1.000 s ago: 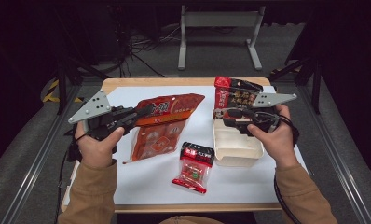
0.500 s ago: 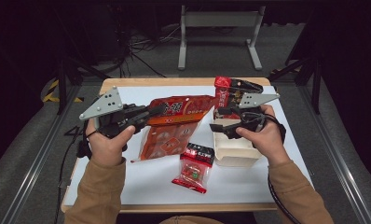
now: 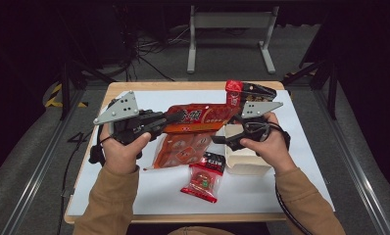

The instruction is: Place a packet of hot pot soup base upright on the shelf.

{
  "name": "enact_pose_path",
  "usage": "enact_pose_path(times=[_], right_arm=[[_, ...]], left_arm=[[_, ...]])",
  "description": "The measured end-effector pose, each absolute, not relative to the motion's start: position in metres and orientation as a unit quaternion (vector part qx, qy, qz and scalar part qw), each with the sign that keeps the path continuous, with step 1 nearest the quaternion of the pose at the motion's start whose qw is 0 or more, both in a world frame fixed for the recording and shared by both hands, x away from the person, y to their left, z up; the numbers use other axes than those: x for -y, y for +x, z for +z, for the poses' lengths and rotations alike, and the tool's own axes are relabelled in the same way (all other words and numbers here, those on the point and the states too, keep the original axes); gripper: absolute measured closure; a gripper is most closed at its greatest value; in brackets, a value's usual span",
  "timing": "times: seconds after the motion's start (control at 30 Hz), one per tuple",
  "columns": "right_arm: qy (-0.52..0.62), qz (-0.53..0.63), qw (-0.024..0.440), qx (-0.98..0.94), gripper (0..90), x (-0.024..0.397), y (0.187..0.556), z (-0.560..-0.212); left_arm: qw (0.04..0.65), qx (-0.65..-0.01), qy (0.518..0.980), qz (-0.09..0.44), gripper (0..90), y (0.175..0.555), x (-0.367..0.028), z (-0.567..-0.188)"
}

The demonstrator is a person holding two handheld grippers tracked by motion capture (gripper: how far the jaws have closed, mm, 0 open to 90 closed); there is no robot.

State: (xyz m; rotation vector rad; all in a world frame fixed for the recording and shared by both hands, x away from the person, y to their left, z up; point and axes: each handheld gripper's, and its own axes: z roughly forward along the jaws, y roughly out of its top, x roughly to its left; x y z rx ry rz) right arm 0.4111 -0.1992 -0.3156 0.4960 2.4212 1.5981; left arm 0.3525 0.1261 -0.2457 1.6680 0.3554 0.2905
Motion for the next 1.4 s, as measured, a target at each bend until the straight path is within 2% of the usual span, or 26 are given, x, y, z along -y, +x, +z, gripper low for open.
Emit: enact_pose_path(times=[0.53, 0.9, 1.03, 1.13, 1.17, 1.2, 1.4], right_arm=[[0.126, 0.563, 0.073, -0.813, 23.3, 0.186, 0.407, -0.318], [0.123, 0.575, 0.052, -0.807, 33.3, 0.187, 0.407, -0.319], [0.123, 0.578, 0.045, -0.805, 38.2, 0.188, 0.407, -0.321], [0.117, 0.577, 0.033, -0.807, 47.4, 0.189, 0.407, -0.321], [0.117, 0.577, 0.033, -0.807, 47.4, 0.189, 0.407, -0.321], [0.106, 0.573, 0.022, -0.813, 58.8, 0.19, 0.407, -0.32], [0.085, 0.559, 0.04, -0.824, 66.3, 0.189, 0.404, -0.316]], left_arm=[[0.659, -0.153, 0.726, 0.123, 90.0, 0.353, -0.122, -0.248], [0.663, -0.159, 0.721, 0.126, 90.0, 0.354, -0.124, -0.25], [0.663, -0.159, 0.72, 0.128, 90.0, 0.355, -0.123, -0.25], [0.664, -0.16, 0.719, 0.127, 90.0, 0.355, -0.123, -0.25], [0.664, -0.16, 0.719, 0.127, 90.0, 0.355, -0.123, -0.25], [0.664, -0.159, 0.72, 0.126, 90.0, 0.355, -0.124, -0.25], [0.663, -0.163, 0.719, 0.129, 90.0, 0.355, -0.128, -0.251]])
